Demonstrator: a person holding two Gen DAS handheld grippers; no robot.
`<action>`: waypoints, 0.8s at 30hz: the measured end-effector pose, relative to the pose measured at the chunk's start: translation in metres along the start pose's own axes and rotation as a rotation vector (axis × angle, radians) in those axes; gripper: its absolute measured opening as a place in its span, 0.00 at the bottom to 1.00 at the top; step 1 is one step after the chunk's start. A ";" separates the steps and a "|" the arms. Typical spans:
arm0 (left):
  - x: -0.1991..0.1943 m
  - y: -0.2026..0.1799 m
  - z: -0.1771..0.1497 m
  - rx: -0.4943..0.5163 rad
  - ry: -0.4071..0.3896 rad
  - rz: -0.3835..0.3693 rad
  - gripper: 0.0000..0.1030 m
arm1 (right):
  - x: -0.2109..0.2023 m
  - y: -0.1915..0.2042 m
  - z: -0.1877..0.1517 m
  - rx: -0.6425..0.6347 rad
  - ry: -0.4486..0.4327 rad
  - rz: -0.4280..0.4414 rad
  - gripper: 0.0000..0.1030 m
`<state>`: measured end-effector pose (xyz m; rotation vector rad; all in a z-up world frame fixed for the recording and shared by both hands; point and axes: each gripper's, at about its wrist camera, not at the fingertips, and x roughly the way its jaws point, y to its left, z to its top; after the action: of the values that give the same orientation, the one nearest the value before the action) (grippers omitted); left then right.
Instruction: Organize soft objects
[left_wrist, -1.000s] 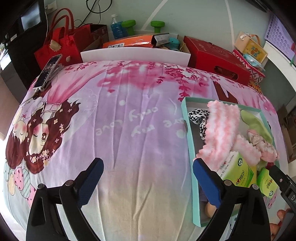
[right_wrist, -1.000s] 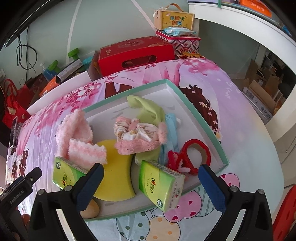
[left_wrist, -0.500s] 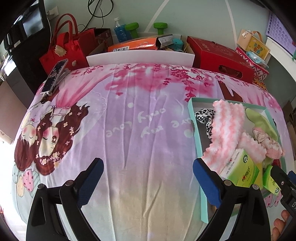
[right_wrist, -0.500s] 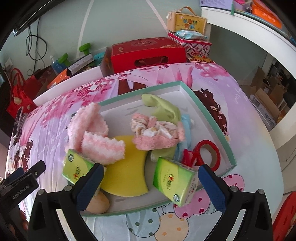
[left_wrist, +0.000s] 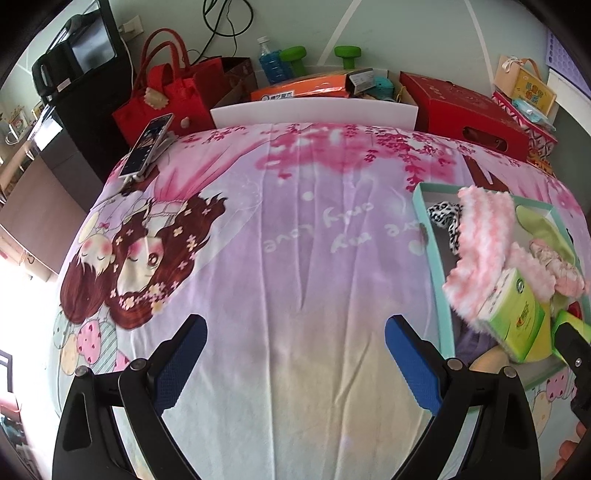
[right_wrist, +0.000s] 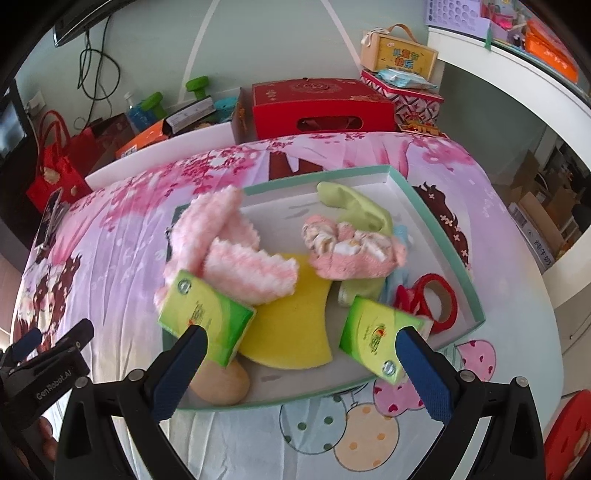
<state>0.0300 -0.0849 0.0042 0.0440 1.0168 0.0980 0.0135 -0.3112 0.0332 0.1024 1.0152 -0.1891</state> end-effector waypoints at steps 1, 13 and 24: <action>0.000 0.002 -0.002 -0.001 0.000 0.000 0.94 | 0.001 0.002 -0.002 -0.006 0.005 -0.002 1.00; -0.006 0.015 -0.029 0.026 0.021 0.008 0.94 | 0.002 0.013 -0.025 -0.050 0.037 -0.015 1.00; -0.010 0.021 -0.044 0.051 0.034 0.017 0.94 | 0.001 0.016 -0.037 -0.067 0.053 -0.015 1.00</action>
<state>-0.0144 -0.0651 -0.0088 0.0980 1.0530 0.0889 -0.0132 -0.2892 0.0130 0.0390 1.0747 -0.1661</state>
